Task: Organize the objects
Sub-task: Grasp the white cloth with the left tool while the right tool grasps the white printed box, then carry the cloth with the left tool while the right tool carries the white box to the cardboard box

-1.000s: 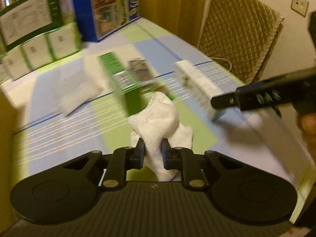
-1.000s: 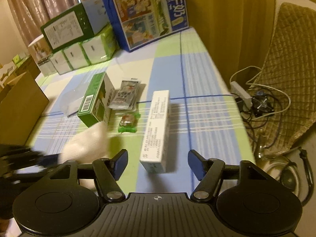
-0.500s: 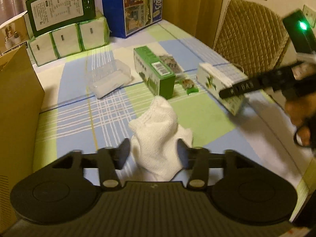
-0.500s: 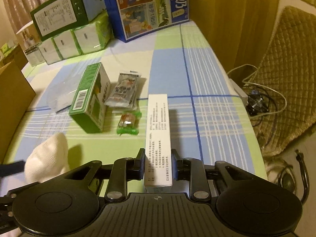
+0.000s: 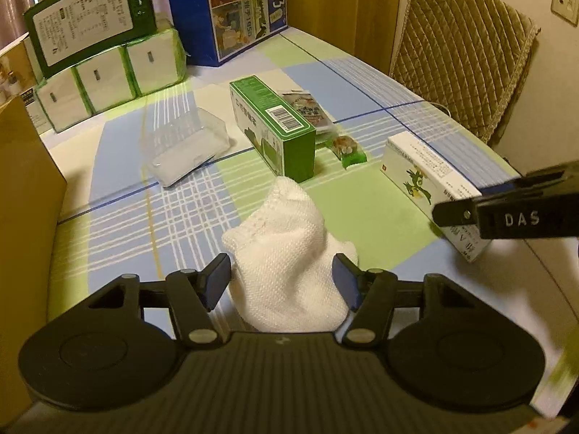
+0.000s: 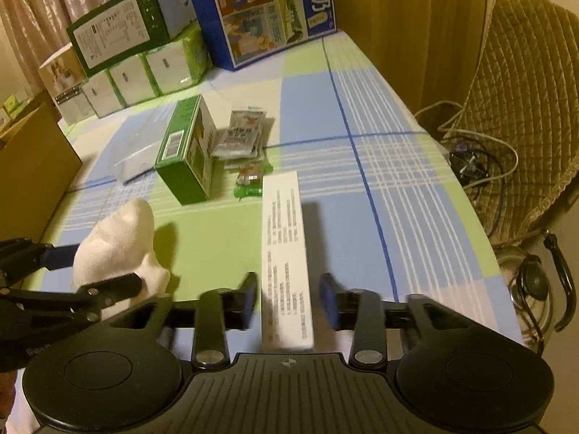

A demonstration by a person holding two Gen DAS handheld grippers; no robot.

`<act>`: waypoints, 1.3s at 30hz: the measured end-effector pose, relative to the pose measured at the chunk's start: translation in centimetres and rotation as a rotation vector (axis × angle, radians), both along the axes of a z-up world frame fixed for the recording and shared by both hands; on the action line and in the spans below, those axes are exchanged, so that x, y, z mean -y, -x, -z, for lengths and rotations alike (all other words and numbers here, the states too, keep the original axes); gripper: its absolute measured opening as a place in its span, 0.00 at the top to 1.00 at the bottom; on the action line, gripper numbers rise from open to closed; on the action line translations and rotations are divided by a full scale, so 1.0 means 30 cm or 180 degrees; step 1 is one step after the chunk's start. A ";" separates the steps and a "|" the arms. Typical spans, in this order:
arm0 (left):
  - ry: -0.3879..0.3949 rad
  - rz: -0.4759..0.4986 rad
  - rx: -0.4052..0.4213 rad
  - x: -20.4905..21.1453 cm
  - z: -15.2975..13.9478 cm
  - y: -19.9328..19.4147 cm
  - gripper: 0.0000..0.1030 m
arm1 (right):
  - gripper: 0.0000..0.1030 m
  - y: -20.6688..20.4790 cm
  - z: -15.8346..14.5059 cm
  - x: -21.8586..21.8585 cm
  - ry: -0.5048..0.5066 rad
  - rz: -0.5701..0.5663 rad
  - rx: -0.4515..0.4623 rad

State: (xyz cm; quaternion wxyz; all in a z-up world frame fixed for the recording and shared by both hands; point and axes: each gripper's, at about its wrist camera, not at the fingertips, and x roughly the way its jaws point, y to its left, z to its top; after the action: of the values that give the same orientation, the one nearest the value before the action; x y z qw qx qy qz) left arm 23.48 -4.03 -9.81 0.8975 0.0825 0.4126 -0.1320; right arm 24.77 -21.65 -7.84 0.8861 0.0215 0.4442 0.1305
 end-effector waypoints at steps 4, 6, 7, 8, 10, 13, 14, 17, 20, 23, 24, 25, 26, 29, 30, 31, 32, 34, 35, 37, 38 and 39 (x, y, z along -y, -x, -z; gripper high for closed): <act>0.0053 0.0005 -0.0038 -0.008 0.008 -0.007 0.60 | 0.47 -0.017 0.006 -0.017 0.0053 -0.0083 0.0041; 0.0091 0.0002 -0.0062 -0.015 0.004 -0.006 0.69 | 0.47 -0.027 0.011 -0.028 0.0088 -0.0131 0.0064; 0.0107 0.0005 -0.0055 -0.017 -0.002 -0.001 0.75 | 0.47 -0.030 0.012 -0.034 0.0111 -0.0165 0.0076; 0.0114 -0.0003 -0.0037 -0.018 -0.009 0.005 0.78 | 0.47 -0.033 0.014 -0.040 0.0130 -0.0194 0.0086; 0.0125 -0.0060 -0.0015 -0.025 -0.029 0.022 0.82 | 0.47 -0.036 0.016 -0.051 0.0150 -0.0256 0.0089; 0.0148 -0.0142 -0.0006 -0.034 -0.054 0.054 0.82 | 0.53 -0.043 0.020 -0.067 0.0196 -0.0327 0.0100; 0.0158 -0.0160 -0.0004 -0.037 -0.059 0.064 0.82 | 0.56 -0.050 0.022 -0.072 0.0216 -0.0330 0.0095; 0.0189 -0.0219 -0.0019 -0.048 -0.068 0.095 0.83 | 0.63 -0.075 0.028 -0.080 0.0237 -0.0342 0.0074; 0.0213 -0.0272 -0.0059 -0.058 -0.069 0.121 0.83 | 0.77 -0.096 0.043 -0.094 0.0350 -0.0386 0.0012; 0.0231 -0.0321 -0.0107 -0.069 -0.073 0.145 0.83 | 0.77 -0.091 0.037 -0.101 0.0428 -0.0405 -0.0009; 0.0234 -0.0328 -0.0107 -0.071 -0.078 0.156 0.83 | 0.78 -0.081 0.032 -0.101 0.0420 -0.0401 -0.0009; 0.0234 -0.0329 -0.0104 -0.072 -0.085 0.167 0.83 | 0.78 -0.067 0.024 -0.102 0.0419 -0.0408 -0.0009; 0.0228 -0.0329 -0.0099 -0.072 -0.092 0.177 0.83 | 0.78 -0.047 0.011 -0.106 0.0406 -0.0428 -0.0020; 0.0210 -0.0312 -0.0060 -0.074 -0.123 0.217 0.83 | 0.78 0.022 -0.038 -0.106 0.0238 -0.0426 -0.0031; 0.0220 -0.0306 -0.0049 -0.076 -0.135 0.233 0.83 | 0.78 0.047 -0.058 -0.107 0.0203 -0.0402 -0.0012; 0.0228 -0.0306 -0.0042 -0.078 -0.144 0.247 0.83 | 0.78 0.072 -0.077 -0.107 0.0167 -0.0382 0.0008; 0.0233 -0.0312 -0.0036 -0.081 -0.153 0.260 0.83 | 0.78 0.099 -0.098 -0.110 0.0133 -0.0383 0.0029; 0.0253 -0.0319 -0.0022 -0.088 -0.175 0.292 0.83 | 0.78 0.156 -0.140 -0.120 0.0094 -0.0400 0.0086; 0.0265 -0.0325 -0.0018 -0.091 -0.185 0.306 0.83 | 0.78 0.186 -0.160 -0.122 0.0075 -0.0408 0.0112; 0.0279 -0.0329 0.0009 -0.100 -0.210 0.339 0.83 | 0.78 0.240 -0.198 -0.121 0.0040 -0.0384 0.0148; 0.0280 -0.0326 0.0022 -0.103 -0.222 0.356 0.82 | 0.78 0.269 -0.216 -0.117 0.0019 -0.0367 0.0167; 0.0282 -0.0323 0.0036 -0.107 -0.237 0.375 0.82 | 0.78 0.295 -0.231 -0.114 0.0007 -0.0354 0.0180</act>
State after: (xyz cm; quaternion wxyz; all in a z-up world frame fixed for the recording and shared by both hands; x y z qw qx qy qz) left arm 12.23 -0.84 -2.70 0.9082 0.0225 0.4049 -0.1039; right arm 15.93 -18.22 -0.92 0.8897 -0.0078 0.4196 0.1796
